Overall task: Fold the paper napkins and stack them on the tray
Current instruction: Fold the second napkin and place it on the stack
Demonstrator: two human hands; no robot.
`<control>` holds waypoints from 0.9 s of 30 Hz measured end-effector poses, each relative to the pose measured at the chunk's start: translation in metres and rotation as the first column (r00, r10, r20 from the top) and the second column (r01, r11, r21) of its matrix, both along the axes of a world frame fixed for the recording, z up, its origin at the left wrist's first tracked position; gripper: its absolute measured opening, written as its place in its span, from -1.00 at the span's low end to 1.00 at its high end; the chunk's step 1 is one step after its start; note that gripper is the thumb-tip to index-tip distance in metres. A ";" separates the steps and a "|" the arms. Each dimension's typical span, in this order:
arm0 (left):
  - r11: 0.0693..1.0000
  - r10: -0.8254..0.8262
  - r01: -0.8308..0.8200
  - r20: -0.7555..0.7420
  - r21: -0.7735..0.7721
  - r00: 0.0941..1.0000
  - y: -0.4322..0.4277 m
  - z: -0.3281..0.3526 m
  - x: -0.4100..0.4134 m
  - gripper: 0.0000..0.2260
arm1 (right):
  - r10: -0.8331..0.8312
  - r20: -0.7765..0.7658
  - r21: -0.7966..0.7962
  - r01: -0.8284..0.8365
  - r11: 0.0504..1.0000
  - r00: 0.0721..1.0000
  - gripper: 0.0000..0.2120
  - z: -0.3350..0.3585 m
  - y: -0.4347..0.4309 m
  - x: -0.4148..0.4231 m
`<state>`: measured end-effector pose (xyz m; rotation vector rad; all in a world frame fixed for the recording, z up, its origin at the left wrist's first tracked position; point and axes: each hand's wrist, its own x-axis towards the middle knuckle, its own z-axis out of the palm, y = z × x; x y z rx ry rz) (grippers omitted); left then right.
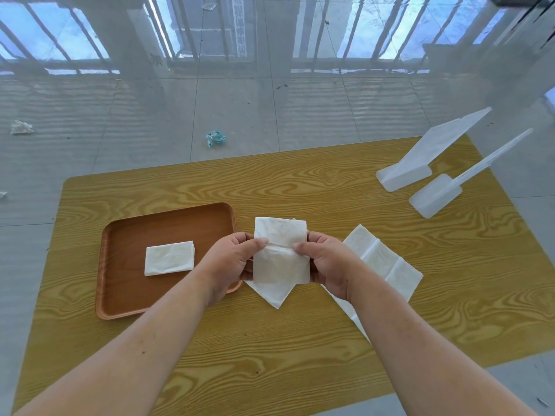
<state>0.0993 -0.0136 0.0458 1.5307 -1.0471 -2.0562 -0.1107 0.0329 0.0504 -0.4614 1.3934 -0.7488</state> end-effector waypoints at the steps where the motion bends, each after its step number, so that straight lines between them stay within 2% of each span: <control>1: 1.000 -0.004 0.004 -0.003 0.000 1.000 0.000 0.000 0.001 -0.90 | -0.003 0.000 -0.010 0.003 1.000 1.000 -0.79 0.000 0.000 0.000; 3: 1.000 0.005 -0.005 -0.015 -0.004 1.000 0.000 0.000 0.001 -0.93 | -0.024 0.022 -0.029 0.025 0.999 0.999 -0.77 -0.001 -0.001 0.000; 10: 0.996 0.079 -0.074 -0.090 0.054 0.993 0.000 0.002 0.001 -0.68 | -0.066 0.074 -0.098 0.073 0.992 0.995 -0.64 0.000 0.001 -0.002; 13: 0.990 0.100 -0.086 -0.133 0.108 0.986 0.000 -0.002 0.003 -0.72 | -0.084 0.063 -0.094 0.090 0.991 0.994 -0.69 -0.002 0.003 -0.001; 14: 0.992 0.086 -0.074 -0.116 0.101 0.989 0.001 -0.002 0.004 -0.74 | -0.090 0.078 -0.090 0.097 0.991 0.993 -0.74 -0.003 0.004 -0.001; 16: 0.998 0.051 -0.050 -0.041 0.027 0.998 0.001 -0.006 0.004 -0.79 | -0.098 0.131 -0.080 0.109 0.991 0.986 -0.70 -0.003 0.006 -0.001; 18: 0.998 0.051 -0.051 -0.008 -0.037 0.999 0.001 -0.009 0.005 -0.66 | -0.091 0.140 -0.058 0.100 0.993 0.986 -0.67 -0.004 0.006 0.001; 22: 0.990 0.127 -0.128 -0.006 -0.052 0.992 -0.003 -0.012 0.016 -0.57 | 0.023 -0.013 -0.006 -0.023 1.000 1.000 -0.69 -0.011 0.002 0.016; 24: 0.994 0.106 -0.105 0.058 -0.013 0.993 -0.004 -0.014 0.028 -0.61 | 0.053 -0.046 0.045 -0.051 0.998 0.998 -0.74 -0.014 -0.002 0.029; 27: 0.999 0.034 -0.041 0.219 0.029 0.975 -0.004 -0.021 0.057 -0.81 | 0.081 -0.078 0.091 -0.074 0.993 0.994 -0.83 -0.021 -0.010 0.054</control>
